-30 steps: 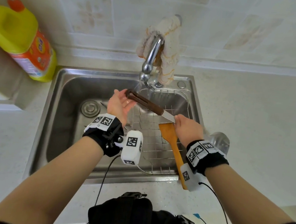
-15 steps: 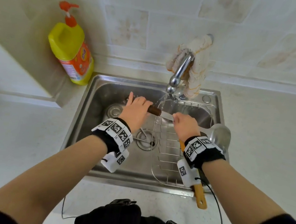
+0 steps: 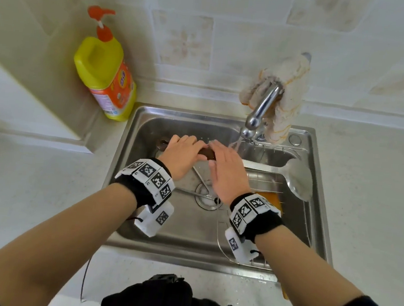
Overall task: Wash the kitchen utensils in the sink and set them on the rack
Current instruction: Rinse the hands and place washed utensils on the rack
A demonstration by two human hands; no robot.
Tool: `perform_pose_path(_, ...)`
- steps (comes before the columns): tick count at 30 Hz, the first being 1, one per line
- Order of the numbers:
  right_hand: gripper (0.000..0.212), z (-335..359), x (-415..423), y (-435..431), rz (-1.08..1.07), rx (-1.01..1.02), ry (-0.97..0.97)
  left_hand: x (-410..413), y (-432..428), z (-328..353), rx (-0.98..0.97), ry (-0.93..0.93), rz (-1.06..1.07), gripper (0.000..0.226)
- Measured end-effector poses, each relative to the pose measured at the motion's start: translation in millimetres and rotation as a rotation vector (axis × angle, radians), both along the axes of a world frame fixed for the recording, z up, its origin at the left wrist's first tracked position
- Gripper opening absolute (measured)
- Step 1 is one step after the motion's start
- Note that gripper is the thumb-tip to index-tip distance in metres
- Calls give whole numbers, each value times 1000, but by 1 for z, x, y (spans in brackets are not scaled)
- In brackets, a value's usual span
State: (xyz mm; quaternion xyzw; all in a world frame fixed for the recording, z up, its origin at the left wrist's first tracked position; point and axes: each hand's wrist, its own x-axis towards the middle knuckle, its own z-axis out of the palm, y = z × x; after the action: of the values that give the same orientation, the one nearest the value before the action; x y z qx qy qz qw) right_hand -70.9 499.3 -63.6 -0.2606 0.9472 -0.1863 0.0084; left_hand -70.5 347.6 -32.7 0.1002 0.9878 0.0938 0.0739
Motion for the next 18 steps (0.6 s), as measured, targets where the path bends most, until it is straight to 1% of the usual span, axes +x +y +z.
perform_pose_path(2, 53, -6, -2, 21, -17, 169, 42, 4, -7, -2, 24, -25, 32, 34)
perform_pose_path(3, 57, -8, -4, 33, -76, 246, 39, 5, -11, -3, 29, -42, 52, 33)
perform_pose_path(5, 66, -7, -6, 46, -209, 364, -35, 7, -17, -8, 35, -75, 89, 32)
perform_pose_path(7, 71, -2, -3, 36, -216, 374, -66, 10, -17, -12, 53, -104, 106, 31)
perform_pose_path(10, 73, -1, 4, 7, -30, 331, 23, 11, -9, -14, 79, -103, 104, 31)
perform_pose_path(12, 76, -2, 3, 6, 6, 318, 68, 11, -5, -12, 95, -84, 108, 31)
perform_pose_path(14, 75, -2, -2, 21, -55, 340, 59, 12, -10, -10, 93, -93, 130, 31)
perform_pose_path(16, 72, -2, -6, 40, -151, 374, 28, 15, -19, -10, 46, -111, 151, 32)
perform_pose_path(18, 69, -1, -7, 52, -178, 433, -11, 16, -22, -10, 4, -132, 165, 32)
